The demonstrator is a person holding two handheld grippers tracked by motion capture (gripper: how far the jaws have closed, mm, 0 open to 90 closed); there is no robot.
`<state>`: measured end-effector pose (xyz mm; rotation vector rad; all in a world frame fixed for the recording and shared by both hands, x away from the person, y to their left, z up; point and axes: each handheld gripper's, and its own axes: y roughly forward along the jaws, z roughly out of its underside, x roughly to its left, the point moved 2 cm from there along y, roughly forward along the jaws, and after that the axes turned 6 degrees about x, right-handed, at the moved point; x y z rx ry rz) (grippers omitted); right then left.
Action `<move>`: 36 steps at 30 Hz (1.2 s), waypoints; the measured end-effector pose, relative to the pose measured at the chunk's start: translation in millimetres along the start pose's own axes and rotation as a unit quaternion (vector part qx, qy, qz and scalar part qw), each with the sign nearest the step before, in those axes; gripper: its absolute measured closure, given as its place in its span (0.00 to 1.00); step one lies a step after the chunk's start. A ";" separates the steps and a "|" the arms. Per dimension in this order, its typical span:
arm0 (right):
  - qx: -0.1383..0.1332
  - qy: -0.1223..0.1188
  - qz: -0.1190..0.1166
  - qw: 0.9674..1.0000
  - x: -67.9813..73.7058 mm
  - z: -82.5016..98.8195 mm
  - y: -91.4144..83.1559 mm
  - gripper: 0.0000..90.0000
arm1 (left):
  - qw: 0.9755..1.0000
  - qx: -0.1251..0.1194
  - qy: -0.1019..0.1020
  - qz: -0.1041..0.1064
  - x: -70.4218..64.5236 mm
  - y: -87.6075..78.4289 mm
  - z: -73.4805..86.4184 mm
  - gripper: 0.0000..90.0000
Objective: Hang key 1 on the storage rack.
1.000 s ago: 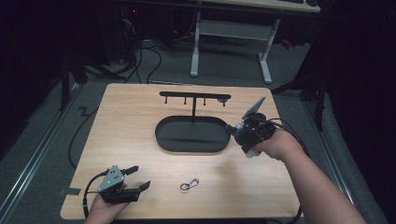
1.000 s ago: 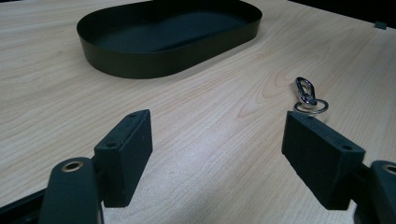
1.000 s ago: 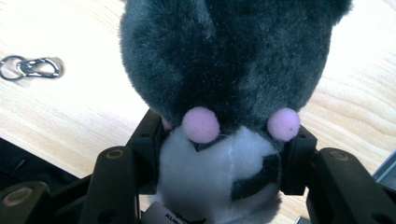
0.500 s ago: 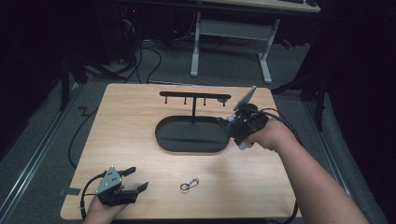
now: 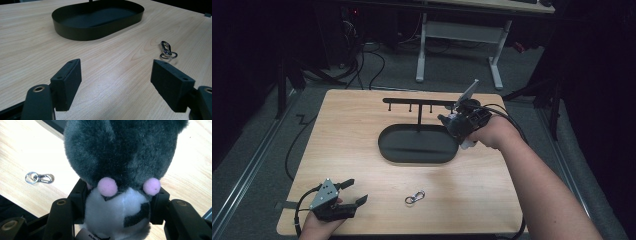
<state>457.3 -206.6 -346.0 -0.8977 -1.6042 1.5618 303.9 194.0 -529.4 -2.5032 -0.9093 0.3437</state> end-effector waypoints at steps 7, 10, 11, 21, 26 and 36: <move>-0.009 0.006 0.002 1.000 -2.6 -5.4 -6.4 0.52 | 1.000 0.000 0.001 0.000 -0.5 0.2 0.0 0.28; -0.010 0.013 0.005 1.000 -3.8 -5.1 -8.9 0.51 | 1.000 0.001 0.003 0.000 -0.9 0.5 0.0 0.28; -0.012 0.013 0.005 1.000 -4.3 -5.0 -9.4 0.51 | 1.000 0.001 0.002 0.001 -1.0 0.7 0.0 0.28; -0.032 0.014 0.015 0.999 -8.0 -3.5 -15.6 0.52 | 1.000 0.003 0.004 0.001 -1.6 1.5 0.2 0.28; -0.034 0.011 0.016 0.999 -8.4 -3.1 -15.5 0.51 | 1.000 0.004 0.005 0.002 -2.3 2.1 0.2 0.28; -0.038 0.034 0.043 0.998 -17.1 0.6 -7.0 0.51 | 1.000 0.003 0.006 0.002 -2.3 1.9 0.2 0.28</move>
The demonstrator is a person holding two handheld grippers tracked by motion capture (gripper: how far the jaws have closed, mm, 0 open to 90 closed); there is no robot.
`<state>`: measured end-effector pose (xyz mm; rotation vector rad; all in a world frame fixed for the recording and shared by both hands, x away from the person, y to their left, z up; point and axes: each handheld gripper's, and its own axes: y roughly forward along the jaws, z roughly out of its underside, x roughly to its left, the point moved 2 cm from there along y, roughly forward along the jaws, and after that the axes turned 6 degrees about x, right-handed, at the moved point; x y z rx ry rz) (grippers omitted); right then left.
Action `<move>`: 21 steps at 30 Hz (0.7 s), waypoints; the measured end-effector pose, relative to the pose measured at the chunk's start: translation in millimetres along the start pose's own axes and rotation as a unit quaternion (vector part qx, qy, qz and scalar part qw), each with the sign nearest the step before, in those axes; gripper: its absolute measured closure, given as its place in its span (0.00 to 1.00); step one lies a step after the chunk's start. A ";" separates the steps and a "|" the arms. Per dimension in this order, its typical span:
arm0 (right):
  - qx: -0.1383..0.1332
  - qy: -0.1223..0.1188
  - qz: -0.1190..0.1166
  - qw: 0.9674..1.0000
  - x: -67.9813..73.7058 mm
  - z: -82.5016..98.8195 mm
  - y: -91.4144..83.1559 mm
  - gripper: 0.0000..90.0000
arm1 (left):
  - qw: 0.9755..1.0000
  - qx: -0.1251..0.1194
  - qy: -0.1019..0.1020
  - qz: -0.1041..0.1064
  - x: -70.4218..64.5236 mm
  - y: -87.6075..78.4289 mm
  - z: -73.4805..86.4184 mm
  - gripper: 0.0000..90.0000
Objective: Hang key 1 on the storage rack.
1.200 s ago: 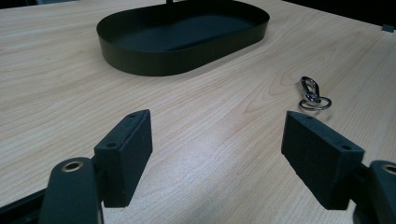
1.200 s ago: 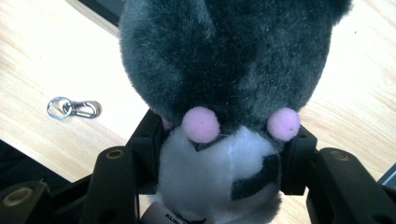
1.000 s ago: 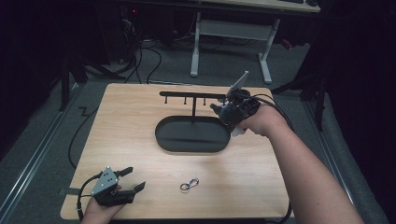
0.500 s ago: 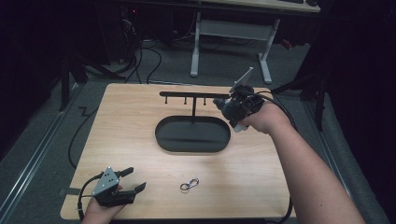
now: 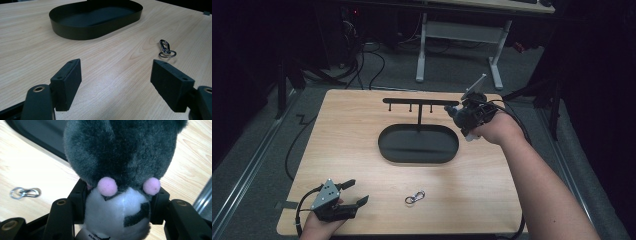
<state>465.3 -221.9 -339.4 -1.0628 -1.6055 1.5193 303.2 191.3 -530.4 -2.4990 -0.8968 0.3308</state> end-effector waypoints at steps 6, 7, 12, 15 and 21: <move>0.007 0.009 0.007 1.000 -4.8 4.2 16.5 0.51 | 1.000 0.005 0.003 0.001 -0.5 0.3 0.2 0.28; 0.009 0.009 0.003 1.000 -5.5 4.9 20.1 0.51 | 1.000 0.003 0.002 0.001 -0.6 0.6 0.2 0.28; 0.012 0.011 -0.001 1.000 -5.0 7.6 37.4 0.51 | 1.000 0.005 0.001 0.001 -0.7 0.3 0.4 0.28; 0.014 0.014 -0.009 1.000 -3.5 8.6 48.2 0.51 | 1.000 0.004 0.002 0.000 -0.9 0.4 0.5 0.28; -0.005 0.010 -0.014 1.000 -0.2 5.8 63.9 0.51 | 1.000 0.005 0.002 -0.001 -0.9 0.3 0.6 0.28</move>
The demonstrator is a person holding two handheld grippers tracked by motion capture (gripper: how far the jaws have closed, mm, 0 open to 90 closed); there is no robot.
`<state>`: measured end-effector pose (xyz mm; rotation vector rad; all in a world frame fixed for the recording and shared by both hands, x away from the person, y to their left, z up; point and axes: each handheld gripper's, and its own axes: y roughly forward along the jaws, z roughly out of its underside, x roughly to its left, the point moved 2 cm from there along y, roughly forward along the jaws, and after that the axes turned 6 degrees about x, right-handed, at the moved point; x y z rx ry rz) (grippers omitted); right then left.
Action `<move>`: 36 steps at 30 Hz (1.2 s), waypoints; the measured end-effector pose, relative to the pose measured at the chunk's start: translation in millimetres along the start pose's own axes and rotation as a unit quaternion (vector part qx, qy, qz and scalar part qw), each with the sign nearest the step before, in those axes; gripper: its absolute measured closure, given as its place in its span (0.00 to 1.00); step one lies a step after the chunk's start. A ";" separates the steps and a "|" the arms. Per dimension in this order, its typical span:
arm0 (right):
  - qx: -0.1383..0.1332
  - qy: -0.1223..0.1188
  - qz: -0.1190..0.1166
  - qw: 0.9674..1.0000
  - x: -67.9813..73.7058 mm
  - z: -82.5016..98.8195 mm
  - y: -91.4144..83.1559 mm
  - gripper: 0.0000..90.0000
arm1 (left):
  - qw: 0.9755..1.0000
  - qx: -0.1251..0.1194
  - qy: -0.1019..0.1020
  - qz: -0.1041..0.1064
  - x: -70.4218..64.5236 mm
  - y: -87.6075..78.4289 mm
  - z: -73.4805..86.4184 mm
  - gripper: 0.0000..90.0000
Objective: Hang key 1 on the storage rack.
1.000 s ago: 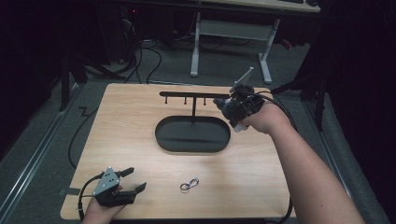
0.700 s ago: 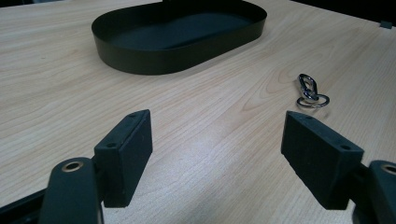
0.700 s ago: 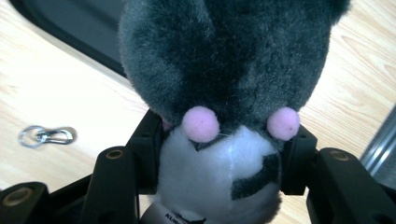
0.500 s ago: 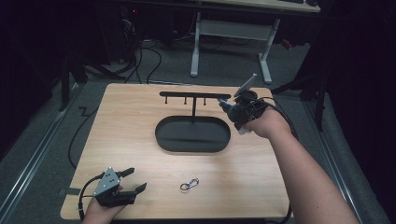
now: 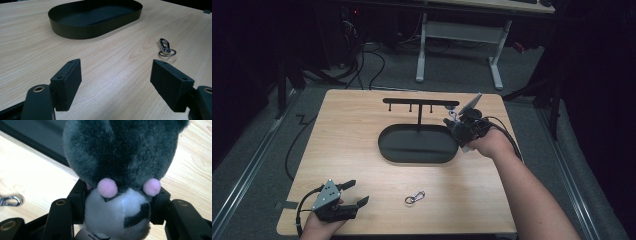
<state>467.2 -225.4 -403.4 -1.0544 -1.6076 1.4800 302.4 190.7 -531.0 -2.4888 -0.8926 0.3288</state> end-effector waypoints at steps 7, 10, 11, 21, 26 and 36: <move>-0.012 0.000 -0.002 1.000 4.6 -4.9 11.9 0.50 | 1.000 0.000 -0.001 0.000 0.3 0.0 0.3 0.28; -0.018 0.000 -0.001 1.000 6.0 -7.0 15.3 0.50 | 1.000 0.000 -0.001 0.001 0.4 -0.1 0.4 0.28; -0.020 0.004 -0.002 1.000 6.7 -7.8 16.6 0.50 | 1.000 0.000 -0.001 0.001 0.4 0.0 0.4 0.28; -0.036 0.003 -0.003 0.999 8.7 -12.2 30.4 0.48 | 1.000 0.000 -0.001 0.000 0.4 -0.1 0.6 0.28; -0.039 0.012 -0.007 0.999 10.3 -14.4 32.4 0.48 | 1.000 0.002 -0.001 0.000 0.3 0.2 0.7 0.28; -0.054 0.007 -0.004 0.999 10.7 -14.1 33.6 0.35 | 1.000 0.002 -0.003 -0.004 2.0 0.5 1.3 0.28</move>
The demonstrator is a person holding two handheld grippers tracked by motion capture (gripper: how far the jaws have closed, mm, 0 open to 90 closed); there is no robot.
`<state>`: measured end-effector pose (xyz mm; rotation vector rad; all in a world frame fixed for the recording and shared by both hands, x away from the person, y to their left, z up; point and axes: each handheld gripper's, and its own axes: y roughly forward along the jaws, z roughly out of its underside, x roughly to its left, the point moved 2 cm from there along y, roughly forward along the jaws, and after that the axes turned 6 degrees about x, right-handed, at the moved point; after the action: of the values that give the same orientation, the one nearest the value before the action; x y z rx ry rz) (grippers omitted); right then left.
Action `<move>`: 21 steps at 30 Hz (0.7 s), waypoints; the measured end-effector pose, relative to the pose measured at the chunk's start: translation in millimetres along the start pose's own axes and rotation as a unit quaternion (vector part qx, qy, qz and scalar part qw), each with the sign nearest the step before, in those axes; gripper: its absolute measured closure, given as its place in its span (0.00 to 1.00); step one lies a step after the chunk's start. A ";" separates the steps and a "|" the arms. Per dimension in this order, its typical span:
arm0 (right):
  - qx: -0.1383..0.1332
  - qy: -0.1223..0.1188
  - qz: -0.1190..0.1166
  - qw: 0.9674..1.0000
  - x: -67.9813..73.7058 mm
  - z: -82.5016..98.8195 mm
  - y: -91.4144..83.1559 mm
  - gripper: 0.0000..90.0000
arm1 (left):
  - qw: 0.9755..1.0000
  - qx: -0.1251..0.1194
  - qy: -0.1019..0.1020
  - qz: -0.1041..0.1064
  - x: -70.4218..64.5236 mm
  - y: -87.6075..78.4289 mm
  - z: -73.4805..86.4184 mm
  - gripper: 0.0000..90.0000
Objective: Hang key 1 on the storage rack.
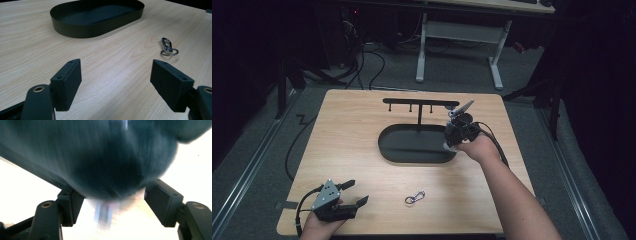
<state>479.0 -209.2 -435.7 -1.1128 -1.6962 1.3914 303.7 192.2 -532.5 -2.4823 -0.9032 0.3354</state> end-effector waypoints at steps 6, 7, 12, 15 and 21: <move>-0.018 0.000 0.003 1.000 -0.8 5.0 -9.2 0.34 | 1.000 0.001 0.002 0.001 -1.4 0.7 -0.6 0.28; -0.021 0.001 0.001 1.000 -0.5 6.5 -10.3 0.35 | 1.000 0.003 0.002 0.001 -1.3 1.0 -0.6 0.28; -0.030 -0.001 -0.005 1.000 0.6 18.2 -11.3 0.36 | 1.000 0.005 0.001 0.001 -1.2 2.5 -0.3 0.28; -0.038 -0.006 -0.003 0.999 1.1 25.9 -10.1 0.37 | 1.000 0.010 0.002 0.001 -2.0 3.1 0.0 0.28; -0.063 -0.009 -0.002 0.998 -1.0 45.0 -6.6 0.38 | 1.000 0.016 -0.001 -0.003 -2.9 5.1 0.8 0.28</move>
<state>438.0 -228.9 -438.6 -1.1686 -1.8190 1.3101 303.9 187.1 -535.6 -2.4494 -0.8990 0.3466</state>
